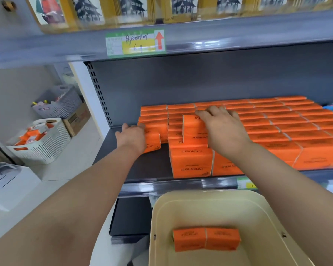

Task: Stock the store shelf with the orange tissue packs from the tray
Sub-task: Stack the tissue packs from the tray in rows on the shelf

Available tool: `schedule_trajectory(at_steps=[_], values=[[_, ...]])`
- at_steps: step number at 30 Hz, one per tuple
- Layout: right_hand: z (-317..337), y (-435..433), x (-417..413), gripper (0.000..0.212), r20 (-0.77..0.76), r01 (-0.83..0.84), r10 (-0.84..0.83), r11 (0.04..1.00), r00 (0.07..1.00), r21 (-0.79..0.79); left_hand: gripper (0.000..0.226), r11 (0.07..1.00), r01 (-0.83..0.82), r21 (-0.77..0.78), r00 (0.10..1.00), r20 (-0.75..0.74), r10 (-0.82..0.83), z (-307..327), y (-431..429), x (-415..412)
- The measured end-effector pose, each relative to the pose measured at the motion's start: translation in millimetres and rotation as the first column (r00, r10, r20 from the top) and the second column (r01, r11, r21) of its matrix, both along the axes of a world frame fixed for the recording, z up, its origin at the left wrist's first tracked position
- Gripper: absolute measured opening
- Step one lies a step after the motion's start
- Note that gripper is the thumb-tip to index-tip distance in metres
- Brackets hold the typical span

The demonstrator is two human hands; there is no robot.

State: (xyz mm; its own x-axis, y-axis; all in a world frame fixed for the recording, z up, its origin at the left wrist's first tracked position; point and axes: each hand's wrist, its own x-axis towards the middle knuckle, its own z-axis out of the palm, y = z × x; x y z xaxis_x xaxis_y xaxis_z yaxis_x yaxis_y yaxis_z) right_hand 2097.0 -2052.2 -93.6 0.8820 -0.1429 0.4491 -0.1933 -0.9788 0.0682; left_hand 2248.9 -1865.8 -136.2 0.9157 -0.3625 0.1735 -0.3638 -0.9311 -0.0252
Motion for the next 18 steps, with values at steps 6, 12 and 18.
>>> schedule_trajectory(at_steps=[6,12,18], values=[[-4,-4,5,0.070,0.032,-0.010,0.010,1.000,0.999,0.007,0.062,0.986,0.041,-0.160,0.998,-0.046,-0.049,-9,-19,19],[-2,-3,8,0.067,0.018,-0.006,0.006,1.000,1.000,0.013,0.060,0.931,0.117,-0.344,0.990,-0.032,-0.137,-18,-15,24],[20,23,24,0.057,0.062,-0.059,0.052,0.992,0.997,0.111,0.049,0.838,0.120,-0.532,0.993,0.054,-0.108,-5,8,25]])
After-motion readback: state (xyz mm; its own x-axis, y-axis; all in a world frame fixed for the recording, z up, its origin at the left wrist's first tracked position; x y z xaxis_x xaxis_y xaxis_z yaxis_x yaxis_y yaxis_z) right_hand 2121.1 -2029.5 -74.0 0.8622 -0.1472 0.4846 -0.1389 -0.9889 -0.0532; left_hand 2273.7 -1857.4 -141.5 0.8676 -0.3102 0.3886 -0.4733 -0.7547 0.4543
